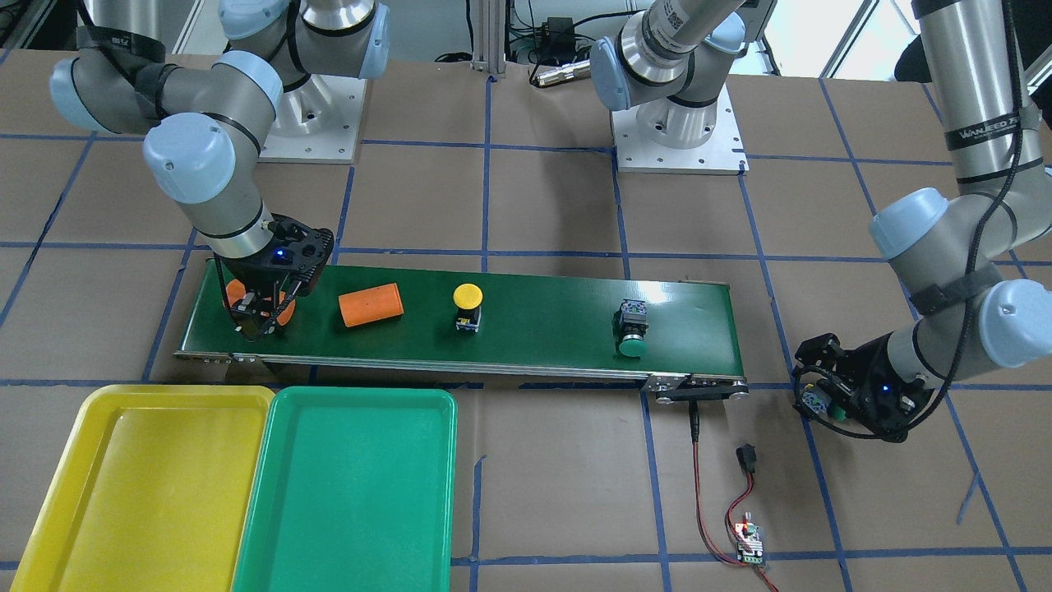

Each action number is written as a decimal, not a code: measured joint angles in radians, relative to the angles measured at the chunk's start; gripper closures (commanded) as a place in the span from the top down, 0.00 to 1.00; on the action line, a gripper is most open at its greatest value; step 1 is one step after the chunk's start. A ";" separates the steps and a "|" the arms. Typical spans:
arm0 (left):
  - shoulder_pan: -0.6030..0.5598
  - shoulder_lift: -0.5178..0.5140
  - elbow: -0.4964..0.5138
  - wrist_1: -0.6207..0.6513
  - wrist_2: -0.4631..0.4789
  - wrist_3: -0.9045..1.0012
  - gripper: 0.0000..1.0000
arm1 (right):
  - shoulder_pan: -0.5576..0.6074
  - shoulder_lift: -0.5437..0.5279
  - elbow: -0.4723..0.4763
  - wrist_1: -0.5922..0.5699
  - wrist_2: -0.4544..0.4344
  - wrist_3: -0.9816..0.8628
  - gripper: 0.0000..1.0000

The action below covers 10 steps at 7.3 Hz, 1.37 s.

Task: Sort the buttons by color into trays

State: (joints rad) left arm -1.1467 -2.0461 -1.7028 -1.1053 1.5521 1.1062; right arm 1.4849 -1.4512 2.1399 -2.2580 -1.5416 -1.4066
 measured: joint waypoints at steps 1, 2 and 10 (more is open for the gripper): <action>-0.003 -0.002 -0.032 0.064 0.009 0.009 1.00 | 0.000 0.000 0.000 0.000 0.000 0.000 1.00; -0.007 -0.002 -0.050 0.096 0.013 0.011 1.00 | 0.000 0.000 0.000 0.000 0.000 0.000 1.00; -0.015 0.008 -0.062 0.148 0.012 0.079 1.00 | 0.002 -0.005 -0.008 -0.001 0.000 0.004 1.00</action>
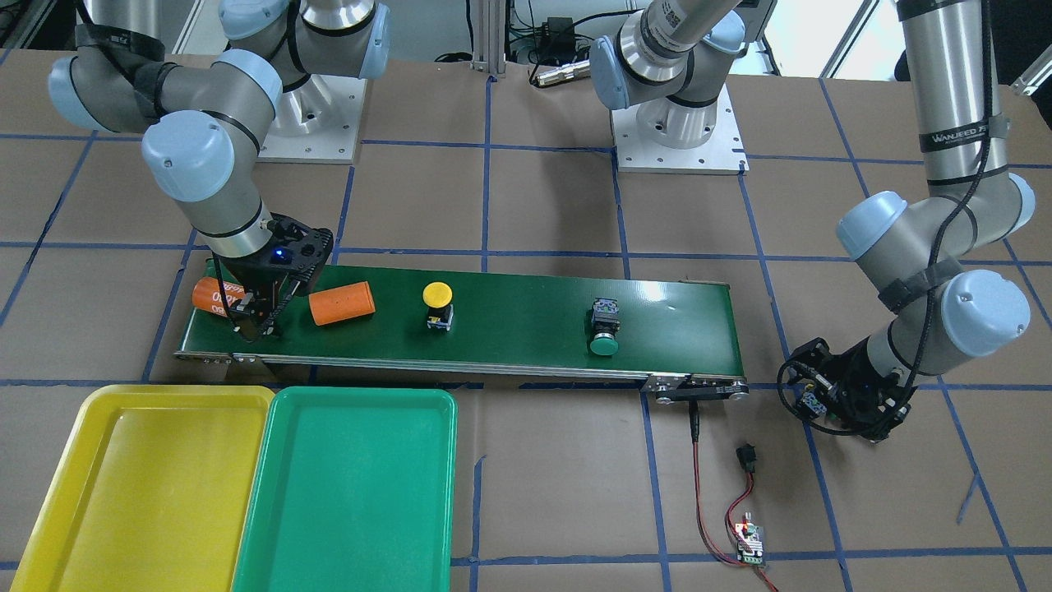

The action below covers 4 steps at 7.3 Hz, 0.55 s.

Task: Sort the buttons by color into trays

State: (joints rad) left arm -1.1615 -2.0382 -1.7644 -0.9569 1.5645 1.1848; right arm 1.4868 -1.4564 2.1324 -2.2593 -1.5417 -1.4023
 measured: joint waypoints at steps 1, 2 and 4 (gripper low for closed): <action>-0.001 -0.001 0.000 0.002 -0.002 0.015 1.00 | 0.001 -0.003 -0.002 -0.001 0.000 0.001 1.00; -0.001 -0.005 0.000 0.004 -0.007 0.026 1.00 | 0.001 -0.004 -0.003 -0.001 0.001 0.002 1.00; -0.004 -0.012 -0.002 0.006 -0.012 0.035 0.88 | 0.001 -0.007 -0.003 -0.002 0.001 0.003 1.00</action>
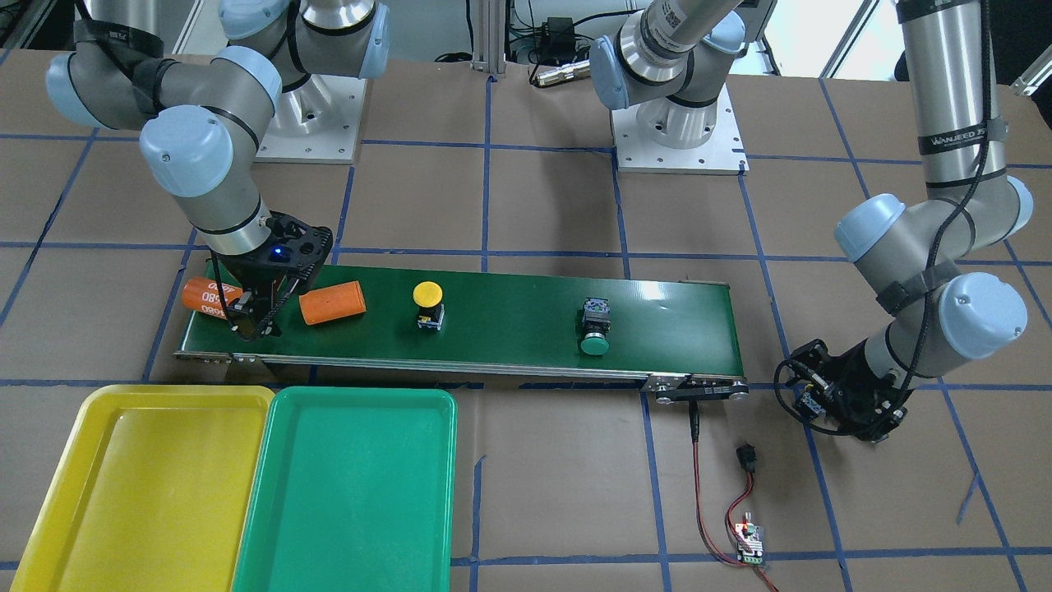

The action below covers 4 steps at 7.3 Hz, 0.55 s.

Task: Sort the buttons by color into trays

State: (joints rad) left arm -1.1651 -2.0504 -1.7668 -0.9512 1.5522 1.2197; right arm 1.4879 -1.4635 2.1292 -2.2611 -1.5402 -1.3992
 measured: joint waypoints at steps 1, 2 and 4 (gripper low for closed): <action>-0.002 0.000 -0.003 0.000 0.000 0.002 0.74 | 0.000 0.001 0.000 0.000 0.000 0.000 1.00; -0.003 0.000 -0.007 0.000 0.000 0.002 0.60 | 0.000 0.002 0.000 0.000 0.000 0.000 1.00; 0.001 -0.002 -0.011 0.000 0.000 0.002 0.55 | 0.003 0.003 0.000 0.000 0.000 0.001 1.00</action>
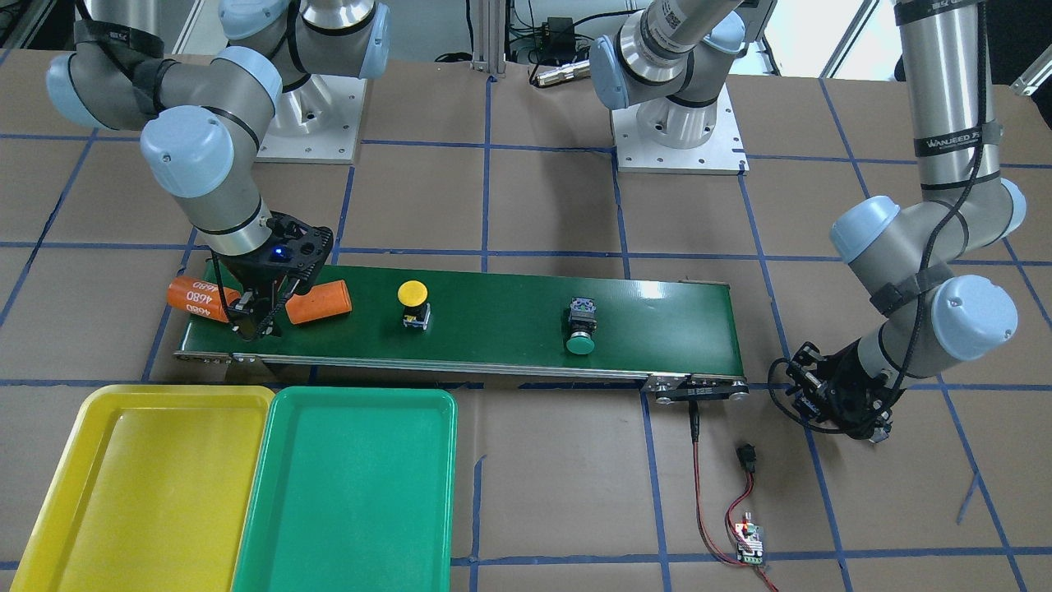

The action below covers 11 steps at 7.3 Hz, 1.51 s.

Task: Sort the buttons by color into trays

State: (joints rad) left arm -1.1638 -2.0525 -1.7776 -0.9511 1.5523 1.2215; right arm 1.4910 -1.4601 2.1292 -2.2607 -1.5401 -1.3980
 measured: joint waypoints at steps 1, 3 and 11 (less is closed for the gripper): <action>0.002 -0.001 -0.001 0.000 0.000 0.001 0.52 | 0.007 0.002 0.000 -0.001 0.000 0.001 1.00; 0.007 -0.001 0.003 0.004 -0.001 0.016 0.00 | 0.020 0.003 -0.001 -0.002 -0.001 0.005 1.00; -0.068 0.175 0.017 -0.143 -0.032 -0.490 0.00 | 0.023 0.003 0.000 0.000 0.000 0.011 1.00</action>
State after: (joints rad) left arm -1.2319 -1.8772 -1.7607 -1.0942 1.5199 0.7316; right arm 1.5140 -1.4568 2.1291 -2.2611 -1.5401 -1.3867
